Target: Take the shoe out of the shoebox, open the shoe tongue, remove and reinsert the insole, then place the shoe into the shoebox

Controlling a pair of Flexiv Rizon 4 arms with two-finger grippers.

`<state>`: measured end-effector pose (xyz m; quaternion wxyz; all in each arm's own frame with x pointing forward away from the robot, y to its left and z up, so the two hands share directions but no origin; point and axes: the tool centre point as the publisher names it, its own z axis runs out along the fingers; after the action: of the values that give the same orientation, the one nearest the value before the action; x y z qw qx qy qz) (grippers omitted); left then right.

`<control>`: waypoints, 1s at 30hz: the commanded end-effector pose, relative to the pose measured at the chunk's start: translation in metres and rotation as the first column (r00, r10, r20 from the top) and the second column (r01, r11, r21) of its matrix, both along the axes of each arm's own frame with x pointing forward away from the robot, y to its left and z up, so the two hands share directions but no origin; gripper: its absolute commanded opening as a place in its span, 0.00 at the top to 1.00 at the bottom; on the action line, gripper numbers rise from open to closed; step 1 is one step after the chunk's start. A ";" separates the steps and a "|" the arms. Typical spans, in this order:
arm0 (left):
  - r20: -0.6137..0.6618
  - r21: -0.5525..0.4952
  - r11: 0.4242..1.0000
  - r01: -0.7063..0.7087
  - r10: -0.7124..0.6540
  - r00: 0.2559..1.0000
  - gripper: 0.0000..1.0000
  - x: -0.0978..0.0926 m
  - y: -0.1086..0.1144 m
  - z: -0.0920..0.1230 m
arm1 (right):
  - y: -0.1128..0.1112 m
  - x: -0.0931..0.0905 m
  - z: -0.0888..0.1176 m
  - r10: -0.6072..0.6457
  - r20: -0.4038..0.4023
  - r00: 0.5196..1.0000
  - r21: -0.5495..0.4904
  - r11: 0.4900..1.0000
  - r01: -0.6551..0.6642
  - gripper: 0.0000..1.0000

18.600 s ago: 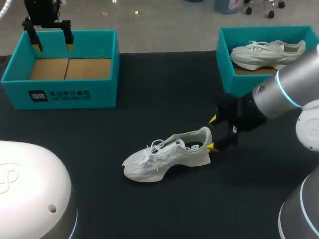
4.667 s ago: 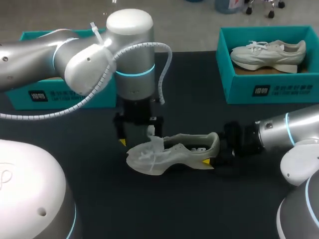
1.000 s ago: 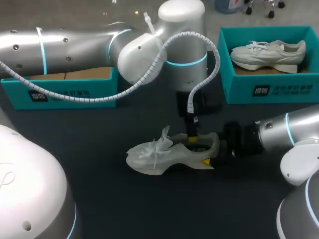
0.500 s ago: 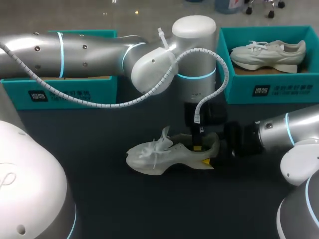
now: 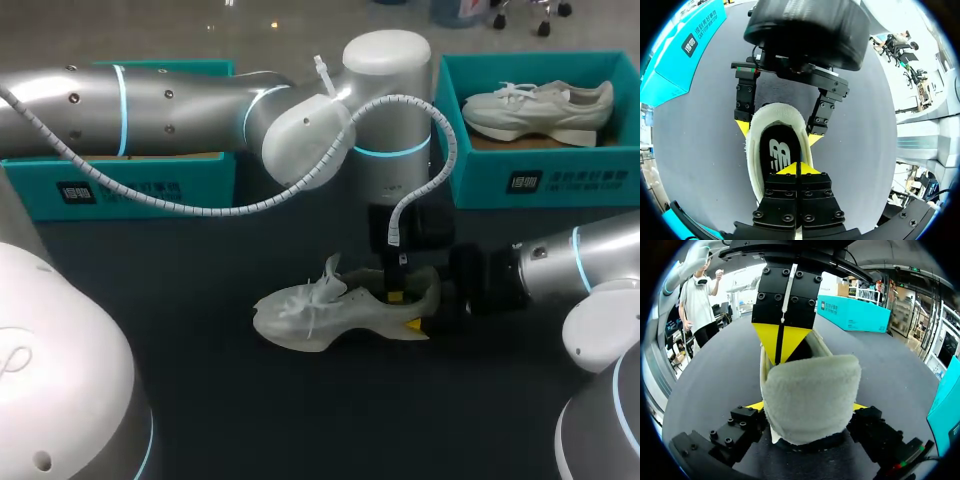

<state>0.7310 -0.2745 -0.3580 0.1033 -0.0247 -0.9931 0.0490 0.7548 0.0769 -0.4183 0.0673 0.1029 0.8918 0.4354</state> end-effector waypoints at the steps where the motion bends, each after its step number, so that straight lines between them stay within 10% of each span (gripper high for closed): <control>1: 0.001 -0.002 1.000 0.000 0.000 1.000 1.00 0.000 0.001 0.000 | 0.002 0.000 -0.001 -0.002 0.000 1.000 -0.005 1.000 0.002 1.00; 30: 0.051 -0.008 1.000 0.020 -0.019 0.999 1.00 0.000 0.017 -0.028 | 0.002 0.000 -0.001 -0.002 0.000 1.000 -0.005 1.000 0.002 1.00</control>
<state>0.7323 -0.2635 -0.3835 0.0781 -0.0352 -0.9954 0.0435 0.7547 0.0769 -0.4183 0.0673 0.1029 0.8918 0.4354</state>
